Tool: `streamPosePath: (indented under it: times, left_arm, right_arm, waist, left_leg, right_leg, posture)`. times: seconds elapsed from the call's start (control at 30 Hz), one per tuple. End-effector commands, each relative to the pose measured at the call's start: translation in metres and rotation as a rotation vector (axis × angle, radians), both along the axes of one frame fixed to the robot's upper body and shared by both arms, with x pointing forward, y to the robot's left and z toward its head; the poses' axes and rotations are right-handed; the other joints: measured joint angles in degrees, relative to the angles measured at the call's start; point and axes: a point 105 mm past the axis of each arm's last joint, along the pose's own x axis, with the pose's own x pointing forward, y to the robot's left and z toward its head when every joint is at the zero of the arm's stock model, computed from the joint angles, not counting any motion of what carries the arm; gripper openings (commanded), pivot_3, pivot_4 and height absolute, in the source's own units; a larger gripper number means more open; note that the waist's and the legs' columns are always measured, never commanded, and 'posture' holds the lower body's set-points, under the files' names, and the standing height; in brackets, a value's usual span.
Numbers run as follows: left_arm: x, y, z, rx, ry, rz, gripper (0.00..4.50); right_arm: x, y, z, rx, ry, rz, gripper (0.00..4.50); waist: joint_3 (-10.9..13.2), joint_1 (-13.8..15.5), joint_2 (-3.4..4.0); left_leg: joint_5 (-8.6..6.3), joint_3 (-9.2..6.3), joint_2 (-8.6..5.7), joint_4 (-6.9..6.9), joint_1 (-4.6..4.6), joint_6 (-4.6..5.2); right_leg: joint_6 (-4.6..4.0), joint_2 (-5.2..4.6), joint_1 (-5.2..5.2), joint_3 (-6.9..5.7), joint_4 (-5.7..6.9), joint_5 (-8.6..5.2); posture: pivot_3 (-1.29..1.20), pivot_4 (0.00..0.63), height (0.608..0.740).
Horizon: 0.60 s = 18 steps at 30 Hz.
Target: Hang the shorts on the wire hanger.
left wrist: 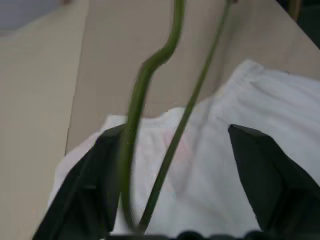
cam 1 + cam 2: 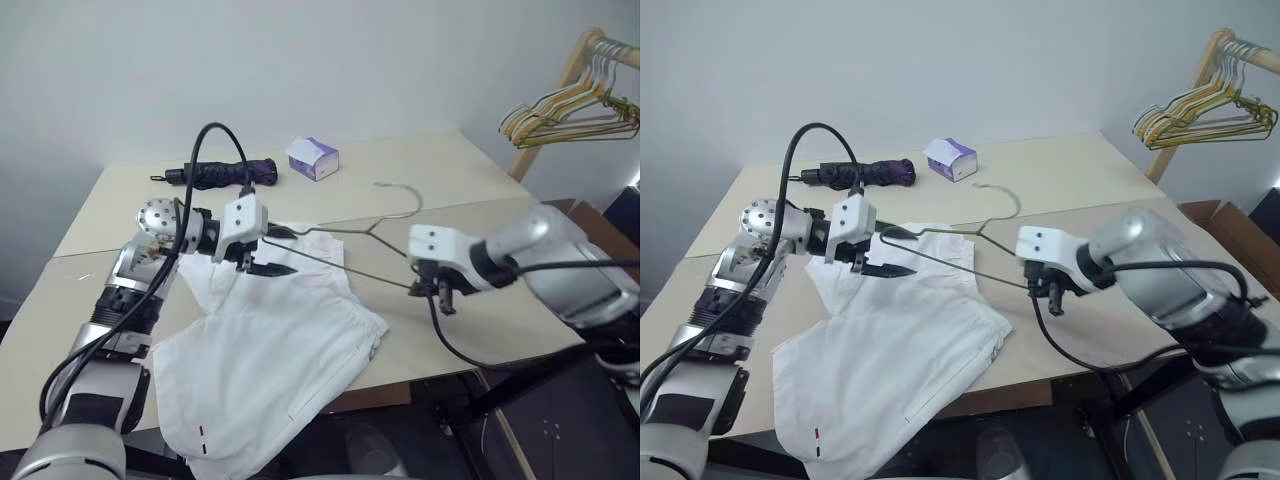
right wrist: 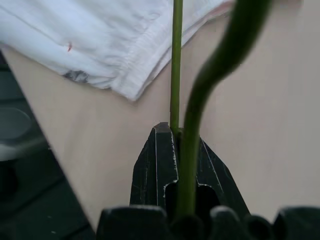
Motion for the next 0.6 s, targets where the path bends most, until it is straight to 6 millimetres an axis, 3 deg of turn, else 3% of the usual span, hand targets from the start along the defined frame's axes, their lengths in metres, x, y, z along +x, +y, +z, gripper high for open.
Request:
streamPosePath:
  times: [0.03,0.2,0.43,0.6]
  left_arm:
    - [0.006,0.015,0.024,-0.119,-0.055,0.105,4.46]
    - [0.007,0.028,0.024,-0.201,-0.060,0.237,4.46]
    - [-0.053,0.021,0.034,-0.312,0.086,0.012,4.46]
    - [-0.071,0.027,0.023,-0.228,0.123,-0.023,4.46]
  right_arm:
    - [-0.014,-0.010,0.005,0.111,0.050,-0.109,0.00]
    - [-0.031,-0.022,-0.011,0.291,0.225,-0.326,0.00]
    - [-0.056,-0.029,-0.036,0.425,0.516,-0.442,0.00]
    - [-0.048,-0.027,-0.053,0.452,0.601,-0.477,0.00]
  waist:
    - [-0.01,-0.13,0.00]
    - [-0.05,-0.42,0.05]
    - [-0.03,-0.02,0.04]
    - [-0.06,-0.03,0.07]
  left_leg:
    - [0.00,0.00,0.01,0.01,0.00,0.00]
    - [-0.01,0.04,0.10,0.05,0.11,-0.01]
    - [-0.06,0.04,0.09,0.09,-0.02,0.00]
    - [-0.19,0.07,0.13,0.06,0.12,-0.23]
  right_leg:
    - [0.00,0.01,0.01,0.00,0.00,0.00]
    - [0.15,0.06,0.10,-0.01,0.03,-0.09]
    - [-0.04,0.07,0.03,0.01,0.02,0.02]
    - [-0.03,0.08,0.12,0.03,-0.05,0.01]
  posture:
    - [-0.39,0.000,0.740]
    - [-0.39,0.000,0.740]
    - [-0.38,0.016,0.740]
    - [-0.36,0.011,0.740]
